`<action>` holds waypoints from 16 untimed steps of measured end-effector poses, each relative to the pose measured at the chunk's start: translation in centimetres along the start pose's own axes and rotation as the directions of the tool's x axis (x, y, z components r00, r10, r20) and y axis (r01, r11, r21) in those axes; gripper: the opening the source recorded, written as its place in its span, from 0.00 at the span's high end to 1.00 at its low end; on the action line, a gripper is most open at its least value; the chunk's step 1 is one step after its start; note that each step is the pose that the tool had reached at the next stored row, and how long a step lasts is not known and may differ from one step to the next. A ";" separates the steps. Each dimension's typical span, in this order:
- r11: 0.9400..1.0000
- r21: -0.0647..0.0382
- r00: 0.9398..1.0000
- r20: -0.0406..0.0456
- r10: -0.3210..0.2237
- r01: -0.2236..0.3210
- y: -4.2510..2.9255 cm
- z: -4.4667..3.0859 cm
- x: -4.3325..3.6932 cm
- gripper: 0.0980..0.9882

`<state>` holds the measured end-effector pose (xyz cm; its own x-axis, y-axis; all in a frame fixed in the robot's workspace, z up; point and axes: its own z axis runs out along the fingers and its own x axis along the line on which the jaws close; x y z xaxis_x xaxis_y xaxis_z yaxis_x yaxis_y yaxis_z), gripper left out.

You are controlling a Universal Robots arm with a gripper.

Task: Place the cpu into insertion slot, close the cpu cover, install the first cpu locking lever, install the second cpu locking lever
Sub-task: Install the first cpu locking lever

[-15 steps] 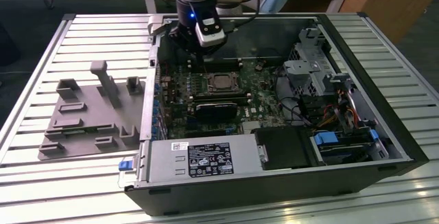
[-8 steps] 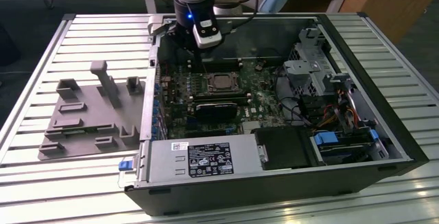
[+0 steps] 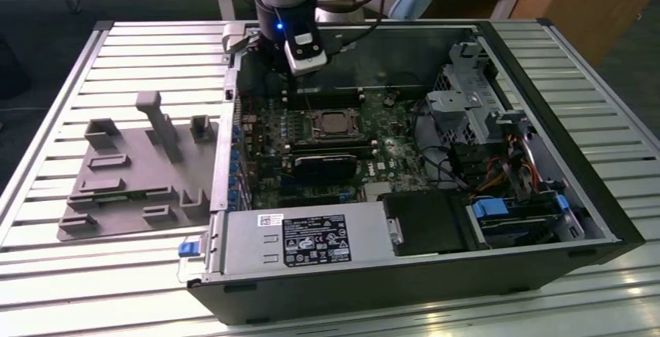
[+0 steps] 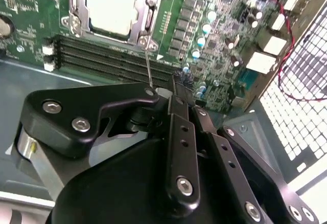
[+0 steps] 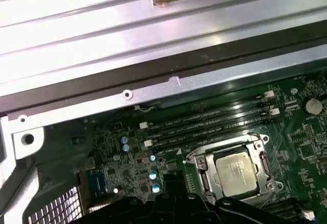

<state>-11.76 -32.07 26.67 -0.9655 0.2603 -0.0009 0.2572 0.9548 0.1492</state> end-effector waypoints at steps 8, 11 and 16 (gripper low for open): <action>0.999 -0.054 1.000 -0.014 0.002 -0.003 -0.05 0.33 0.04 1.00; 0.998 -0.058 1.000 -0.015 0.002 -0.003 -0.10 0.63 0.06 1.00; 0.997 -0.072 1.000 -0.019 0.002 -0.004 -0.17 1.02 0.06 1.00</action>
<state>-11.83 -32.07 25.63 -0.9655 0.2596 0.0186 0.2572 0.9410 0.2199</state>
